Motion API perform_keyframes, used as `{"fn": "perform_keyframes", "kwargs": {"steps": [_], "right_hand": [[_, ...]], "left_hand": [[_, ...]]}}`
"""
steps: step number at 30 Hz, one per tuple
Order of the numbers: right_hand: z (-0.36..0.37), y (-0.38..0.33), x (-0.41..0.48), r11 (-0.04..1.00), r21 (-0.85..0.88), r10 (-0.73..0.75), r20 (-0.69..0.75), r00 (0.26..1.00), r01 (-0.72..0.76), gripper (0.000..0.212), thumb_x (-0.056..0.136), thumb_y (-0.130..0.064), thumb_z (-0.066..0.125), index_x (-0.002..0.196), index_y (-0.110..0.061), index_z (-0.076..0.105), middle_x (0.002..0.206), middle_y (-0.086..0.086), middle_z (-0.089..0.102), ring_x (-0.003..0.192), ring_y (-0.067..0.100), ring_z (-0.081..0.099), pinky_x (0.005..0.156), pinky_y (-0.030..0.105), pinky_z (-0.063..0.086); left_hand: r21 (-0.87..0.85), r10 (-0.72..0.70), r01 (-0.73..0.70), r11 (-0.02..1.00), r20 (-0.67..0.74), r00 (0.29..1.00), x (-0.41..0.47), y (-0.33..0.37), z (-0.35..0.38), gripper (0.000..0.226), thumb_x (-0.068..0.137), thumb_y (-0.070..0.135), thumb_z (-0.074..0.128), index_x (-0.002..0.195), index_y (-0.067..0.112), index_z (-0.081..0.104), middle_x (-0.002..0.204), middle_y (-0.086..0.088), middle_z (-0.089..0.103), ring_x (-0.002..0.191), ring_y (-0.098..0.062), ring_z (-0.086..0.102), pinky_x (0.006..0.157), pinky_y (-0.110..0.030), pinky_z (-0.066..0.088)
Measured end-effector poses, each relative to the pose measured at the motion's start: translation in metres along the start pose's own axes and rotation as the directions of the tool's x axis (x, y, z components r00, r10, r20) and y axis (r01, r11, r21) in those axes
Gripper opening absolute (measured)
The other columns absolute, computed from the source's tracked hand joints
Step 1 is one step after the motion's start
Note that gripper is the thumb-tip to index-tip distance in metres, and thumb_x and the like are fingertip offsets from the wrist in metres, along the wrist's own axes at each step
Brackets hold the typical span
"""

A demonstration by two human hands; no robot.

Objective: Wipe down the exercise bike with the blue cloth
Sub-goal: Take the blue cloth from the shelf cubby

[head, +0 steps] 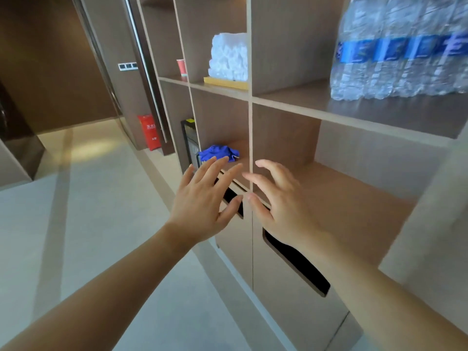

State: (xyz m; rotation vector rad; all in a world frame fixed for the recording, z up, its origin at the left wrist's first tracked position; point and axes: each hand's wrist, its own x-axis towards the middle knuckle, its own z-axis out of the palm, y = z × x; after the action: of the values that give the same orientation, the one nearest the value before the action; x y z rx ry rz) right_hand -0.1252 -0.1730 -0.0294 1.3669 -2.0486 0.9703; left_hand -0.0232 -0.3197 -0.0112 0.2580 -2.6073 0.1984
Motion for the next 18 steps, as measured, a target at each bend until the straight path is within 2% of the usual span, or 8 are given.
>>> {"fn": "perform_keyframes", "kwargs": {"steps": [5, 8, 12, 16, 18], "right_hand": [[0.064, 0.01, 0.039, 0.999, -0.01, 0.05, 0.078, 0.996, -0.049, 0.036, 0.089, -0.034, 0.047, 0.116, -0.017, 0.064, 0.128, 0.01, 0.053, 0.118, 0.026, 0.05, 0.092, 0.042, 0.045], [0.101, 0.028, 0.065, 0.997, -0.007, 0.082, 0.099, 0.992, -0.082, 0.033, 0.088, -0.031, 0.052, 0.116, -0.017, 0.064, 0.128, 0.009, 0.052, 0.116, 0.022, 0.049, 0.092, 0.037, 0.044], [0.162, 0.063, 0.103, 0.998, 0.017, 0.063, 0.124, 0.99, -0.066, 0.031, 0.089, -0.029, 0.054, 0.117, -0.019, 0.062, 0.126, 0.005, 0.052, 0.112, 0.017, 0.045, 0.092, 0.03, 0.037], [0.221, 0.101, 0.142, 0.998, 0.033, 0.036, 0.194, 0.98, -0.044, 0.026, 0.086, -0.022, 0.061, 0.112, -0.02, 0.065, 0.118, 0.005, 0.057, 0.108, 0.026, 0.054, 0.086, 0.041, 0.047], [0.244, 0.118, 0.156, 0.997, 0.035, 0.06, 0.221, 0.973, -0.069, 0.025, 0.086, -0.022, 0.063, 0.111, -0.022, 0.066, 0.119, 0.006, 0.057, 0.109, 0.025, 0.053, 0.086, 0.042, 0.047]], "left_hand": [[-0.058, -0.04, 0.041, 0.997, 0.016, 0.999, 0.025, -0.069, 0.038, 0.056, 0.09, 0.053, 0.027, 0.14, 0.028, 0.037, 0.142, -0.001, 0.044, 0.133, -0.022, 0.038, 0.107, -0.046, 0.03], [-0.098, -0.06, 0.066, 0.993, 0.06, 0.996, 0.044, -0.1, 0.068, 0.057, 0.089, 0.054, 0.026, 0.14, 0.028, 0.036, 0.143, 0.0, 0.042, 0.134, -0.022, 0.036, 0.107, -0.046, 0.032], [-0.104, -0.08, 0.089, 0.991, 0.092, 0.993, 0.077, -0.141, 0.118, 0.056, 0.09, 0.054, 0.031, 0.139, 0.028, 0.036, 0.143, 0.0, 0.042, 0.134, -0.021, 0.036, 0.106, -0.045, 0.034], [-0.125, -0.122, 0.141, 0.982, 0.15, 0.981, 0.111, -0.176, 0.168, 0.054, 0.09, 0.056, 0.034, 0.135, 0.028, 0.038, 0.14, 0.001, 0.044, 0.131, -0.021, 0.038, 0.104, -0.047, 0.035], [-0.145, -0.168, 0.195, 0.97, 0.183, 0.969, 0.127, -0.189, 0.188, 0.052, 0.09, 0.056, 0.034, 0.133, 0.028, 0.04, 0.139, 0.002, 0.044, 0.131, -0.02, 0.038, 0.105, -0.048, 0.035]]}}
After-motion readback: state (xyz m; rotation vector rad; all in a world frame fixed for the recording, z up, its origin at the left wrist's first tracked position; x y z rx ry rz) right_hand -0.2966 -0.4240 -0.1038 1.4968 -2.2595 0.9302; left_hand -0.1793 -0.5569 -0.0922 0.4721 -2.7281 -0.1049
